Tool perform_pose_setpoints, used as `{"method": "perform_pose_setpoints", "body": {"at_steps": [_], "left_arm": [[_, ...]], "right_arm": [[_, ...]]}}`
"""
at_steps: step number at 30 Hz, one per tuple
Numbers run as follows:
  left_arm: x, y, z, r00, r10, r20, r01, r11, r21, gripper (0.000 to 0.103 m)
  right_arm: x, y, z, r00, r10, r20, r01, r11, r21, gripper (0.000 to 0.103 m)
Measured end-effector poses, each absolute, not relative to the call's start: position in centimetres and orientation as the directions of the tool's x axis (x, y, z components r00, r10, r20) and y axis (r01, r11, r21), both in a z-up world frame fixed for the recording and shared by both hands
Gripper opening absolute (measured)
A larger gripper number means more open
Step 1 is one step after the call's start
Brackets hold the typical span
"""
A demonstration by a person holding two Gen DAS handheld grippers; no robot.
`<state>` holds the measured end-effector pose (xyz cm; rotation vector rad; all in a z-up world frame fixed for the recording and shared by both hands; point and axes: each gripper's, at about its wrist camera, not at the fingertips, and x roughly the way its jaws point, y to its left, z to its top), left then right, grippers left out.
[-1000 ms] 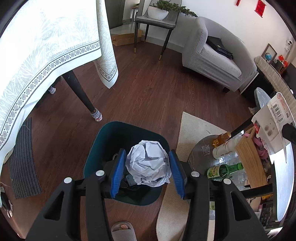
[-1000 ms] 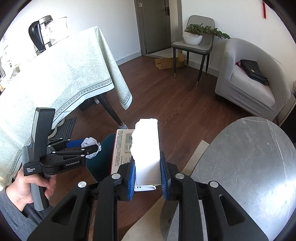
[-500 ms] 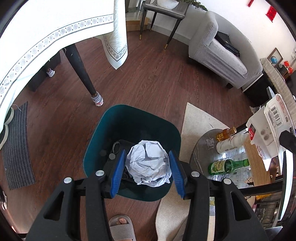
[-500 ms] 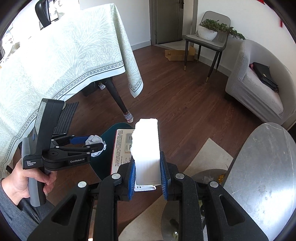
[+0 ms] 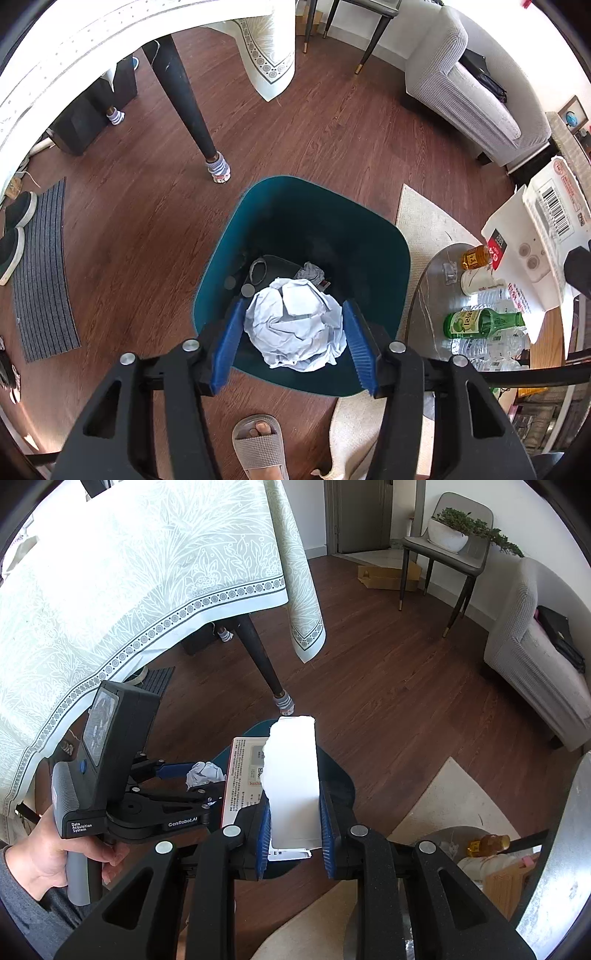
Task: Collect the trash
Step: 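Open the left gripper over the bin while the right lowers and releases the box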
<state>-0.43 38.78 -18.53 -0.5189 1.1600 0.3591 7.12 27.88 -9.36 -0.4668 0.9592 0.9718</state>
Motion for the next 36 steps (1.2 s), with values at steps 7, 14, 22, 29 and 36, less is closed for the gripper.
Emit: {"method": "perform_pose_setpoints", "body": {"at_steps": [7, 14, 22, 29, 36], "left_arm": [[-0.9, 38.9, -18.0, 0.380, 0.010, -0.925, -0.513, 0.835, -0.202, 0.062], [-2.2, 39.4, -15.4, 0.436, 0.044, -0.899, -0.511, 0.834, -0.207, 0.056], [-3.5, 39.4, -11.6, 0.512, 0.092, -0.854, -0.497, 0.843, -0.207, 0.041], [-4.4, 39.1, -9.0, 0.566, 0.102, -0.818, -0.487, 0.842, -0.232, 0.029], [-5.2, 38.5, -6.5, 0.608, 0.116, -0.785, -0.469, 0.850, -0.238, 0.028]], "right_arm": [[7.7, 29.3, -10.9, 0.208, 0.462, -0.862, -0.855, 0.514, 0.069, 0.023], [7.7, 30.0, -12.5, 0.201, 0.433, -0.879, -0.853, 0.518, 0.061, 0.023], [7.9, 31.4, -14.8, 0.182, 0.404, -0.896, -0.853, 0.519, 0.061, 0.023], [8.0, 32.7, -18.4, 0.150, 0.373, -0.916, -0.850, 0.522, 0.073, 0.027], [7.5, 33.0, -19.8, 0.142, 0.357, -0.923, -0.846, 0.528, 0.074, 0.058]]}}
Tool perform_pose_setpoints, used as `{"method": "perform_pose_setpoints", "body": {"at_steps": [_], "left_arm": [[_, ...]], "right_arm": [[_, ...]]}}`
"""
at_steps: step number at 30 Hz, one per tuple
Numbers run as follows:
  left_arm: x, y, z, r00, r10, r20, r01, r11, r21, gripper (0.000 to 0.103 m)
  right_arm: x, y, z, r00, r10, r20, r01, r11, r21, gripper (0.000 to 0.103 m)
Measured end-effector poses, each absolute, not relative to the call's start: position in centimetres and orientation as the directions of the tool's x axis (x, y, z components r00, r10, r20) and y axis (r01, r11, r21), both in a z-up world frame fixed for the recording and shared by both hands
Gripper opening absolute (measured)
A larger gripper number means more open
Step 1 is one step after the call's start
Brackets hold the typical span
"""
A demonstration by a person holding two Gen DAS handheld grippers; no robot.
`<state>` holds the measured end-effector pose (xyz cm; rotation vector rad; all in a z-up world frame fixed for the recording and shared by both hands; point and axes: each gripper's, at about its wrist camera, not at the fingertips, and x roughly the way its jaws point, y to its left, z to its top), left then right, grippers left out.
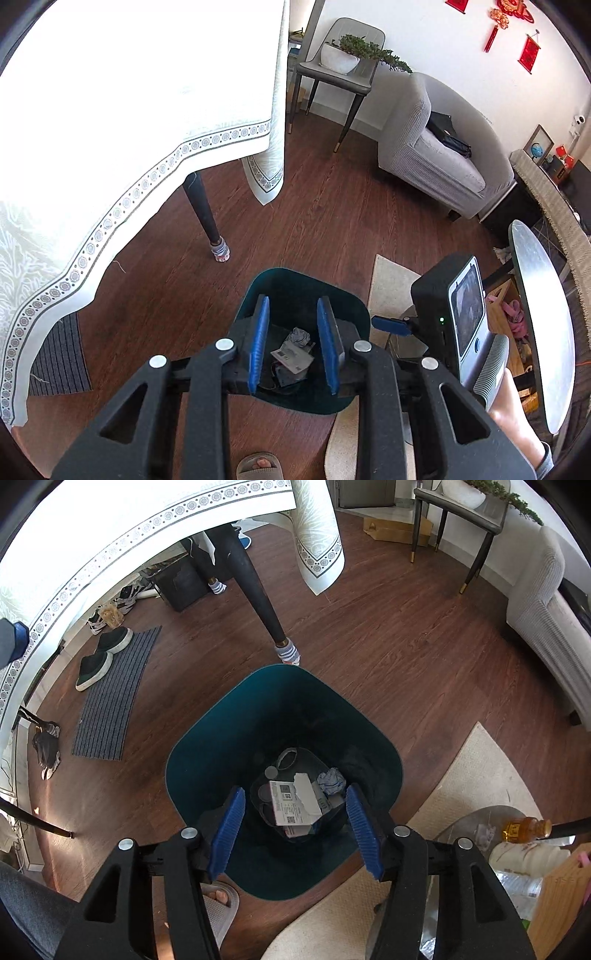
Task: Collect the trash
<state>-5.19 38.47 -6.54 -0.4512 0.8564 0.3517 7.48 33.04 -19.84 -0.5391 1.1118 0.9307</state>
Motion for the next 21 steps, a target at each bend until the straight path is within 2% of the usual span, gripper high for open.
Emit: {"method": "perform_pose_setpoints", "body": {"at_steps": [9, 21], "left_arm": [[-5.5, 37.8, -4.4, 0.648, 0.129, -0.750, -0.452, 0.859, -0.243, 0.028], [-6.2, 36.2, -3.0, 0.669, 0.159, -0.726, -0.434, 0.877, -0.208, 0.028]], "right_arm": [[7.4, 31.6, -18.0, 0.142, 0.392, -0.909, -0.846, 0.526, 0.094, 0.058], [7.0, 27.7, -10.9, 0.240, 0.522, -0.818, -0.835, 0.541, 0.100, 0.058]]}}
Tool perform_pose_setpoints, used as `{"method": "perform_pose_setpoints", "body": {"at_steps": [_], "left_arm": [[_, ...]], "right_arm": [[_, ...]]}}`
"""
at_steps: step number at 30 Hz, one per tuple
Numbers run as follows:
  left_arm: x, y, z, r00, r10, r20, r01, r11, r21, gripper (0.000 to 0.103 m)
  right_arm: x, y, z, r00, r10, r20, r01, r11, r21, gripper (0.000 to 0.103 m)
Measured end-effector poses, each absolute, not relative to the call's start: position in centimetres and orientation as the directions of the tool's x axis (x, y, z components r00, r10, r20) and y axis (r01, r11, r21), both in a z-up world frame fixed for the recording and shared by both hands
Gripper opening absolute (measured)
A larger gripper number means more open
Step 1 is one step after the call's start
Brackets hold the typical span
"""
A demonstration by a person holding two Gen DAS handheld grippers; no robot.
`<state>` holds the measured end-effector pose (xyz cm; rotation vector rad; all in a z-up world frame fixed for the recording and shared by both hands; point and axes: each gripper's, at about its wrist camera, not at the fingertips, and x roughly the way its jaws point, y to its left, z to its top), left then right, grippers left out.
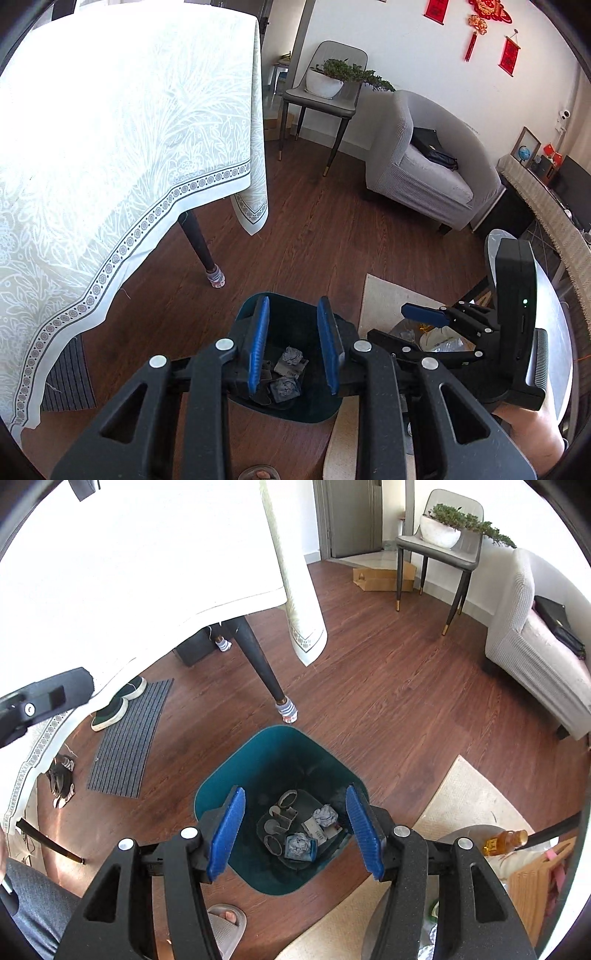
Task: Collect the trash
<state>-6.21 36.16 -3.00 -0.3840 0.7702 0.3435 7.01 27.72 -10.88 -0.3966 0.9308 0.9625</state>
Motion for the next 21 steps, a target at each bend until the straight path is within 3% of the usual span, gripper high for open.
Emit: {"method": "perform_pose_setpoints", "body": {"at_steps": [5, 14, 16, 21], "left_arm": [[-6.2, 35.6, -2.6, 0.670, 0.175, -0.721, -0.435, 0.880, -0.191, 0.031], [-7.0, 33.3, -1.8, 0.694, 0.215, -0.687, -0.412, 0.901, -0.135, 0.054], [-7.4, 32.5, -1.5, 0.706, 0.221, -0.672, -0.401, 0.908, -0.123, 0.064], [-8.1, 30.4, -1.0, 0.727, 0.243, -0.642, -0.381, 0.921, -0.083, 0.078]], "right_arm": [[6.8, 25.9, -8.2, 0.296, 0.549, -0.782, -0.826, 0.558, 0.078, 0.058], [6.4, 20.1, -3.3, 0.426, 0.573, -0.700, -0.777, 0.628, 0.041, 0.068], [6.2, 18.4, -2.6, 0.465, 0.565, -0.682, -0.755, 0.655, 0.028, 0.071], [6.1, 13.5, -1.1, 0.548, 0.534, -0.644, -0.692, 0.722, 0.009, 0.079]]}}
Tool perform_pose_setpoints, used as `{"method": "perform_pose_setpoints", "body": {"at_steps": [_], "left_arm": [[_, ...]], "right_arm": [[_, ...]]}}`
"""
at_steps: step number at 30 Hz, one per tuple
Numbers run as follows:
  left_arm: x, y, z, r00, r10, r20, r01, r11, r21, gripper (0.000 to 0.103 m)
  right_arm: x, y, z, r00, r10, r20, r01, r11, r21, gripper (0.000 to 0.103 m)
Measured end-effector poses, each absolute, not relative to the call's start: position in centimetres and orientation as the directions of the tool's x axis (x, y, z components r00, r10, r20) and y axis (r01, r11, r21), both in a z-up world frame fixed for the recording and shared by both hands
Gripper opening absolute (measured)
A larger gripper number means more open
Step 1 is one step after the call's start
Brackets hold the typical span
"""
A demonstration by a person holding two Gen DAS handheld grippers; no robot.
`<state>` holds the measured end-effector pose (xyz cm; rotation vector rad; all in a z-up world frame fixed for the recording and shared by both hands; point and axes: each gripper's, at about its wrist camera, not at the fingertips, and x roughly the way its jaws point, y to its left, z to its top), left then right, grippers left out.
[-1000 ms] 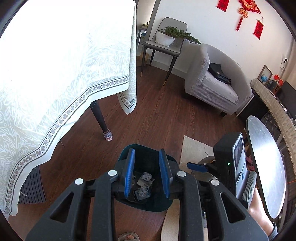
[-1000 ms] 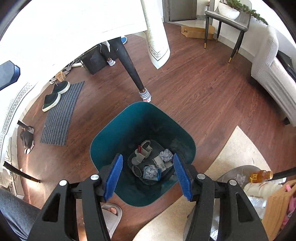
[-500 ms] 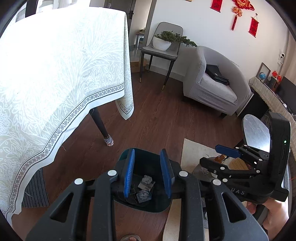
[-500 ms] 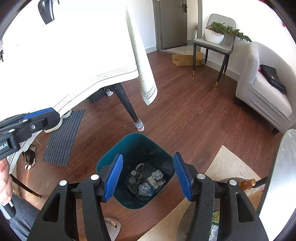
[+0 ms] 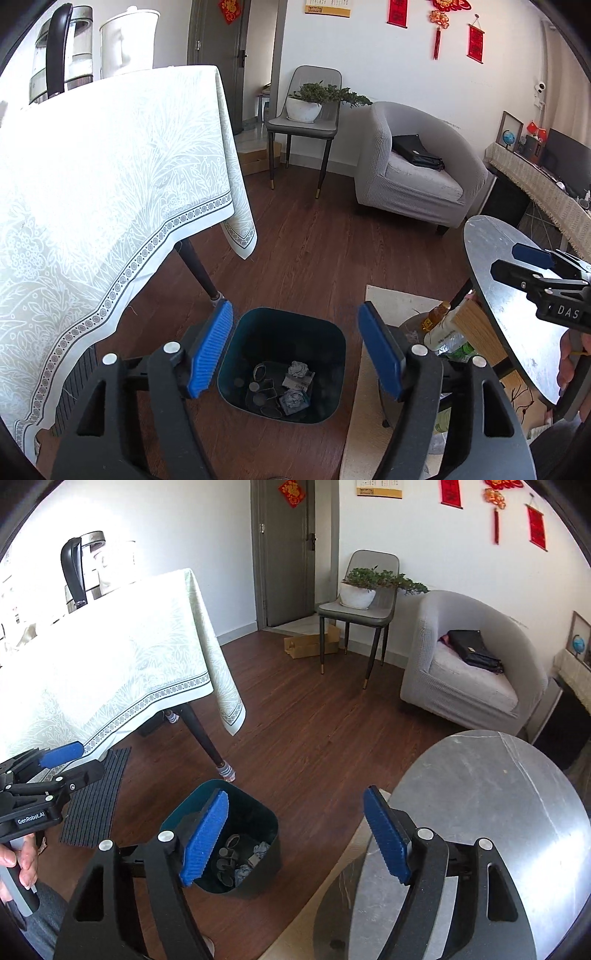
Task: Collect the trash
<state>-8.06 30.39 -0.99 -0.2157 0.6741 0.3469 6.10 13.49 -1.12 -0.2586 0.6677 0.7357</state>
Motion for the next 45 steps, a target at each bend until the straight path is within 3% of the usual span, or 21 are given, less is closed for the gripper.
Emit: {"method": "perform_pose_setpoints", "body": {"at_steps": [4, 9, 26, 45], "left_arm": [[-8.5, 28.8, -0.5, 0.749, 0.266, -0.606, -0.371, 0.927, -0.051, 0.089], [-8.7, 27.0, 0.0, 0.765, 0.278, -0.581, -0.360, 0.933, -0.028, 0.093], [-7.3, 23.5, -0.3, 0.756, 0.266, -0.598, -0.342, 0.940, -0.014, 0.097], [-7.4, 22.3, -0.4, 0.752, 0.275, -0.599, -0.336, 0.942, 0.011, 0.099]], "right_arm": [[5.9, 9.6, -0.5, 0.610, 0.494, -0.620, -0.635, 0.772, -0.009, 0.084], [5.9, 5.5, -0.5, 0.661, 0.449, -0.601, -0.569, 0.822, -0.011, 0.090], [4.0, -6.9, -0.8, 0.757, 0.350, -0.552, -0.410, 0.912, 0.017, 0.096], [3.1, -8.0, -0.7, 0.742, 0.402, -0.537, -0.439, 0.896, 0.063, 0.099]]}}
